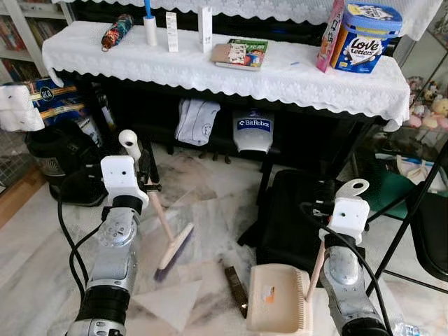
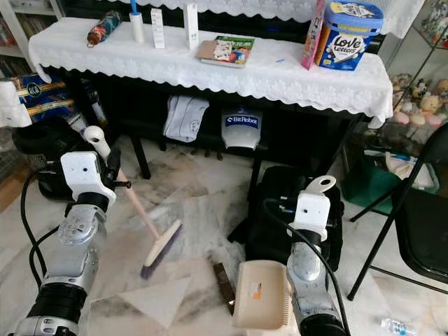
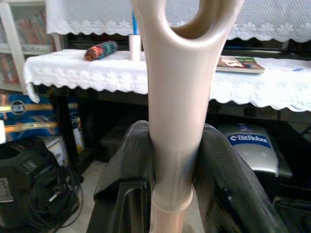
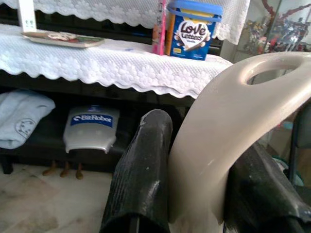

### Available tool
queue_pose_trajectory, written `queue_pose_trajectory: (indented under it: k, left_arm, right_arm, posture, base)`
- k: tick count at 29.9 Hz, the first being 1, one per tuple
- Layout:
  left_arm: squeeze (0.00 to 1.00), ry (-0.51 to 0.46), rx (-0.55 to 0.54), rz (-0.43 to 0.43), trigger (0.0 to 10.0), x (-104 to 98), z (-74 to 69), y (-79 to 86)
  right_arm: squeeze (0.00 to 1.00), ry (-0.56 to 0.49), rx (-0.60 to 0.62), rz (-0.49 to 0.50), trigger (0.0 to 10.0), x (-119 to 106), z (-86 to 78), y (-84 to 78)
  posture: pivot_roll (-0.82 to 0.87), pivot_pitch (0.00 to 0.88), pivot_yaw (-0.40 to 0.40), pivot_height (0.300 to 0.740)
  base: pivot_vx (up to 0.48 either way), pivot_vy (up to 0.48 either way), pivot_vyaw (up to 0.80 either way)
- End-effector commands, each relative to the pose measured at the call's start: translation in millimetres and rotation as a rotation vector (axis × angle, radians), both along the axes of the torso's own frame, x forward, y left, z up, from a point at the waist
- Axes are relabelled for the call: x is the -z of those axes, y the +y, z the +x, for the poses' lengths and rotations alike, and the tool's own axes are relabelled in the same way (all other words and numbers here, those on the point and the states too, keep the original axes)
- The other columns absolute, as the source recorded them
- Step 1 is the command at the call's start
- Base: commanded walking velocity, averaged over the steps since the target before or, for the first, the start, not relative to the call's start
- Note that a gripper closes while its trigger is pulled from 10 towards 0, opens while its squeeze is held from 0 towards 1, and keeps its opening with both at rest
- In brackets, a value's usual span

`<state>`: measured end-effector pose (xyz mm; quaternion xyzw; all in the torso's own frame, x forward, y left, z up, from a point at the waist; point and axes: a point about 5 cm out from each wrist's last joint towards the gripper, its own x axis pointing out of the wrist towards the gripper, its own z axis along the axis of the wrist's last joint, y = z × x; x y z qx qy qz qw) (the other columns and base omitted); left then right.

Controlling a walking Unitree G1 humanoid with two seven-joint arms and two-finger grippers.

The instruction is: Sweep floor

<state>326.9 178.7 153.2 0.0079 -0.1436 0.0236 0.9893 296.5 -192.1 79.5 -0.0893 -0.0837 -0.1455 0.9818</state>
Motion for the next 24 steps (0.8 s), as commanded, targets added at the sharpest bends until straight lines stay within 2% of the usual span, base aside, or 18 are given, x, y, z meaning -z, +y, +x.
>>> queue_pose_trajectory:
  k: [1,9,24]
  left_arm:
    - [0.00,-0.018,0.009,0.000,10.0,-2.9,0.6,-1.3]
    - [0.00,-0.013,0.007,-0.007,10.0,-1.3,-1.1,-0.7]
    - [0.00,-0.008,0.008,-0.009,10.0,-1.2,-1.7,-1.5]
  right_arm:
    - [0.00,-0.012,0.020,-0.024,10.0,-3.3,-1.2,-6.0]
    - [0.00,0.030,0.046,-0.036,10.0,8.1,-8.1,-12.3]
    - [0.00,0.090,0.048,-0.040,10.0,26.5,-18.0,-11.1]
  posture:
    - [0.03,0.078,-0.012,0.740]
    - [0.03,0.082,-0.009,0.740]
    - [0.04,0.119,-0.003,0.740]
  base:
    - [0.000,0.000,0.00]
    - [0.000,0.000,0.00]
    - [0.000,0.000,0.00]
